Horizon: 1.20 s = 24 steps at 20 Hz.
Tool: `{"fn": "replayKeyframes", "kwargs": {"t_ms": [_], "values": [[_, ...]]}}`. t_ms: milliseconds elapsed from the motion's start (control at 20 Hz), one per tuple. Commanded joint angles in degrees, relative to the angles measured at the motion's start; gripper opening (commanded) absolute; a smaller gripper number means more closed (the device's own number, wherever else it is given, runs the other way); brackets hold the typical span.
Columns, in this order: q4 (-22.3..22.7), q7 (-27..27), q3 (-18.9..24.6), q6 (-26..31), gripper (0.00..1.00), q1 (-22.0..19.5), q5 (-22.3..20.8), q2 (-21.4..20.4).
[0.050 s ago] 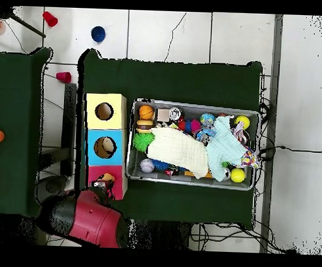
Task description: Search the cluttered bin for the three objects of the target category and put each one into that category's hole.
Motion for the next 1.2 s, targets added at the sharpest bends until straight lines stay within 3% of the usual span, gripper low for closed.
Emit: {"fn": "replayKeyframes", "kwargs": {"t_ms": [50, 250, 350, 650, 850, 1200], "values": [[-4.84, -2.09, 1.21, 6.85, 1.0, -5.27, -5.47, -5.05], [-2.19, -4.15, 6.7, 1.93, 1.0, -9.67, -4.33, -7.17], [-1.92, -2.5, 8.43, -0.33, 1.0, -10.01, -3.81, -6.7], [-3.33, 6.54, 10.53, -4.95, 1.0, -7.38, -1.31, -2.48], [-3.93, 9.53, 12.51, -7.51, 1.0, -6.88, 1.27, -0.35], [-6.71, 11.91, 11.97, -10.15, 1.0, -5.18, 3.25, 3.9]]}}
